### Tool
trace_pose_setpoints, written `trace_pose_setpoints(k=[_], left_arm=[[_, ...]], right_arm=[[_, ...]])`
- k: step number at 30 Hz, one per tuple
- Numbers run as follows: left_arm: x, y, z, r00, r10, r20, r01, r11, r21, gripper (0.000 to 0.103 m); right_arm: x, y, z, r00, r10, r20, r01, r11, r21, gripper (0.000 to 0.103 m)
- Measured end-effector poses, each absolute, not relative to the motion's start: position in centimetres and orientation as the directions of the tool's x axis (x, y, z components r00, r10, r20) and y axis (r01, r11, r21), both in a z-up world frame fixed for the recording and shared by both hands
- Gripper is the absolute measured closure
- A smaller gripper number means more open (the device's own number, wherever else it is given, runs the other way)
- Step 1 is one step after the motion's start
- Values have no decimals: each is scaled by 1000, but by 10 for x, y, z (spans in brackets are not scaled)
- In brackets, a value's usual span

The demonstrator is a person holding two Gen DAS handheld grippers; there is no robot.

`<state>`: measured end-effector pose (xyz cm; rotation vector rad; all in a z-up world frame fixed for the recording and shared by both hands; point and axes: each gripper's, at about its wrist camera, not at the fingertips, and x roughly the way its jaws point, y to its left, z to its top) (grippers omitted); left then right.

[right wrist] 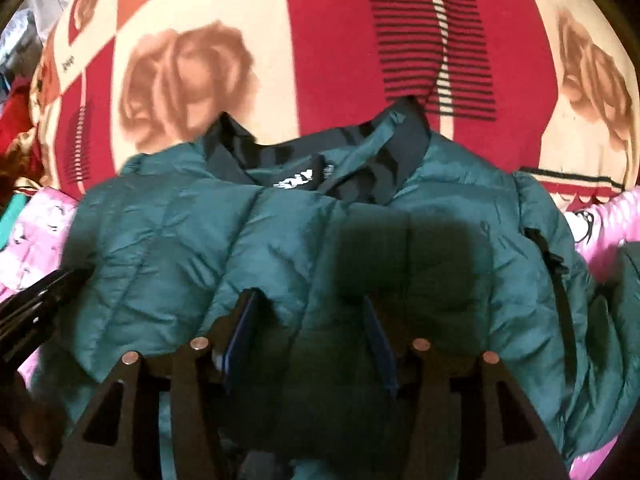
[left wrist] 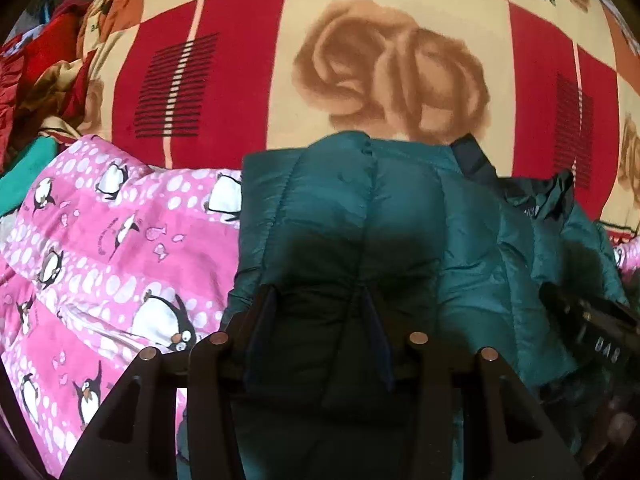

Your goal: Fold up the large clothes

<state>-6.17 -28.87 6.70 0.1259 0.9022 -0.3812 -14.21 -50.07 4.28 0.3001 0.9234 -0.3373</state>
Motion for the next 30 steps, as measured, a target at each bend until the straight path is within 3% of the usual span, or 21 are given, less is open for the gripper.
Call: trace_pose_setpoints(k=[11,21,30], left_arm=[[-63,-288,64,561,-281,-779,367,928,-71,86],[-67,-291,62,577,-257,-775,370,929,-32,86],[-68,-291,63,579,-261,-773,369,929,-37,86]], right_arm=[[-190,-513,77,598,-138,-789,415,896,158,45],[-200,-543,36,518,-161,-840,479,868,129,45],[-221,-536,60,544,-177,-820,498,855,146,44]])
